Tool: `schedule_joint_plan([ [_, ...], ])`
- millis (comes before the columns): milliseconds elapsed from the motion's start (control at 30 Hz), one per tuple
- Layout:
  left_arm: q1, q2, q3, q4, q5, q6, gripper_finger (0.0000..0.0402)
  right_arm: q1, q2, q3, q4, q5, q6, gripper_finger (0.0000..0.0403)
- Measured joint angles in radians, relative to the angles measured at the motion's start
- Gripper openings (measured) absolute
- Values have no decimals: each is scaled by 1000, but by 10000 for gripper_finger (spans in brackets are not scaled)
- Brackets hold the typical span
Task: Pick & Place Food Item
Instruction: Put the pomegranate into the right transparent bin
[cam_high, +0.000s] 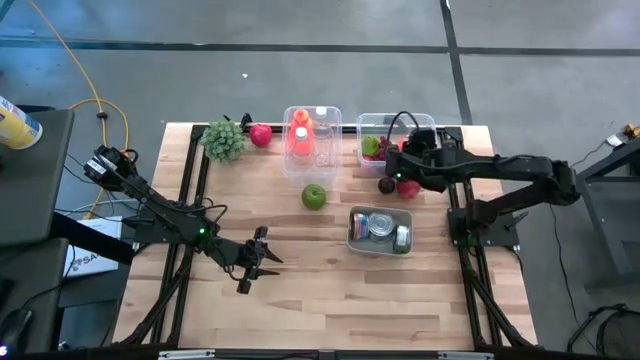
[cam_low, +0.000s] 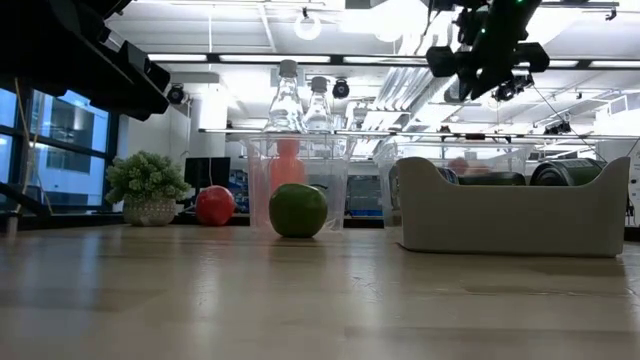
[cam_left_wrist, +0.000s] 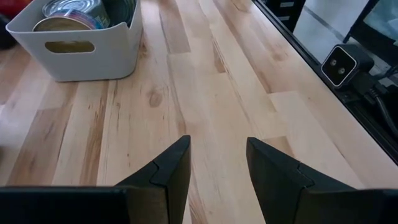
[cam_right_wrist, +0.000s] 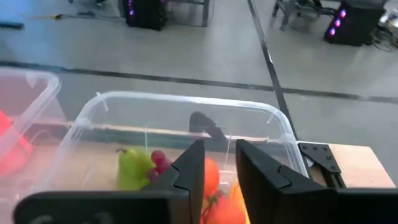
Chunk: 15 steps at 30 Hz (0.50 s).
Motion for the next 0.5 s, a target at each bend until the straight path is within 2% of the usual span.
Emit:
schedule_joint_plan([
  [200, 0, 0, 0, -1, 1, 0, 147, -13, 0, 0, 13, -14, -59, 107],
  [367, 0, 0, 0, -3, 1, 6, 147, 17, -8, 0, 12, -26, -224, 115],
  [433, 0, 0, 0, -3, 1, 17, 147, 45, -8, 0, 8, -67, -302, 115],
  [500, 0, 0, 0, -4, 1, 19, 147, 73, -8, 0, 10, -160, -345, 113],
])
